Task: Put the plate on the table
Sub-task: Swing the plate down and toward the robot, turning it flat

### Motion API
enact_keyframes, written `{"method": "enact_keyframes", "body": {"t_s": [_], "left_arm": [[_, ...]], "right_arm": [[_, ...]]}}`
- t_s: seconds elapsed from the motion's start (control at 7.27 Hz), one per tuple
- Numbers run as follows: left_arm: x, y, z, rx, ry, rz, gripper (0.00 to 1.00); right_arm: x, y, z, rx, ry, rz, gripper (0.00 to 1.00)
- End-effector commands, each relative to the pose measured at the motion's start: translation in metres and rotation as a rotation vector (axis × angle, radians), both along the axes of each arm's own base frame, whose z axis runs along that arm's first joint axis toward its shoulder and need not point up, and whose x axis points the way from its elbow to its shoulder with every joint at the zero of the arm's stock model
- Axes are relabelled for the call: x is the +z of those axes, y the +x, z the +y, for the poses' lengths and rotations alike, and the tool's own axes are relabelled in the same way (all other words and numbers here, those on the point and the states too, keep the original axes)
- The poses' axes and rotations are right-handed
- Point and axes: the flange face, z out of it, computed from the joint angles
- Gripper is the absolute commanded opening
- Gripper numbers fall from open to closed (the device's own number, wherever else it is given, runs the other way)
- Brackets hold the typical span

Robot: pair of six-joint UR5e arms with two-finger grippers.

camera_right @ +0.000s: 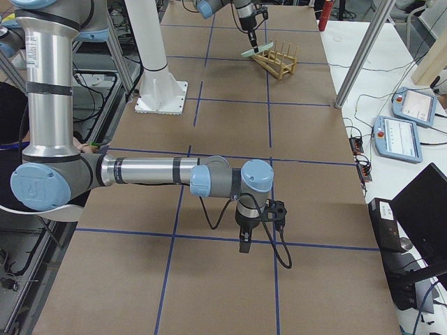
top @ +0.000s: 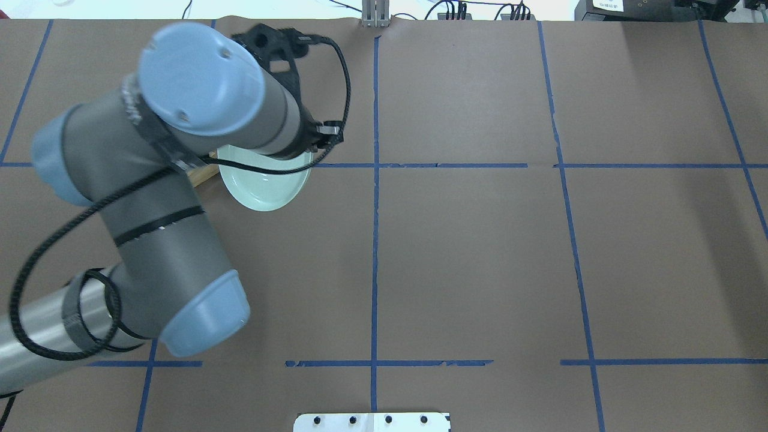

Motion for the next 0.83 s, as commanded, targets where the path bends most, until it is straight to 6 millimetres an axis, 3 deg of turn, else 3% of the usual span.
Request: {"method": "enact_keyframes", "body": {"t_s": [0.0, 0.41, 0.69], "left_arm": [[0.039, 0.086, 0.030, 0.141, 0.093, -0.237, 0.00], [0.090, 0.151, 0.041, 0.271, 0.130, -0.329, 0.00], [0.097, 0.163, 0.054, 0.302, 0.134, -0.345, 0.00]], "right_arm": [[0.000, 0.000, 0.000, 0.000, 0.000, 0.000, 1.00], [0.000, -0.001, 0.000, -0.001, 0.000, 0.000, 1.00], [0.000, -0.001, 0.000, -0.001, -0.002, 0.000, 1.00]]}}
